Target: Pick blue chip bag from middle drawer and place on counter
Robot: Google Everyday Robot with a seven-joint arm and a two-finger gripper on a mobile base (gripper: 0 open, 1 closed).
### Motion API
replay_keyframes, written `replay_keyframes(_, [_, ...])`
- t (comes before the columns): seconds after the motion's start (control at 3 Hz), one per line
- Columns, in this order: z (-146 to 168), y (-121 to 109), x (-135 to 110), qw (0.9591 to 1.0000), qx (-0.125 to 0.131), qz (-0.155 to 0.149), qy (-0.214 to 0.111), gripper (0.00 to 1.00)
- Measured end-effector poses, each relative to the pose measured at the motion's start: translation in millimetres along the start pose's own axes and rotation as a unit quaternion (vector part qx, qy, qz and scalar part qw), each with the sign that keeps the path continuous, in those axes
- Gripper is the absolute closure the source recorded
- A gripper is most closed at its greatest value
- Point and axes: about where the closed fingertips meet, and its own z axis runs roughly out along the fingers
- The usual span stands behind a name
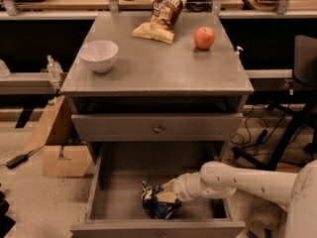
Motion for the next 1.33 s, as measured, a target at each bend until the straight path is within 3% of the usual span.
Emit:
replay_keyframes(0.33, [1.9,1.9,-0.1,1.0000,-0.002,0.000,0.000,0.88])
replay_keyframes(0.67, [3.0,2.8,-0.1,1.0000,-0.004,0.000,0.000,1.00])
replay_keyframes(1.33, [6.8,4.9,-1.6,0.9999,-0.011,-0.005,0.003,1.00])
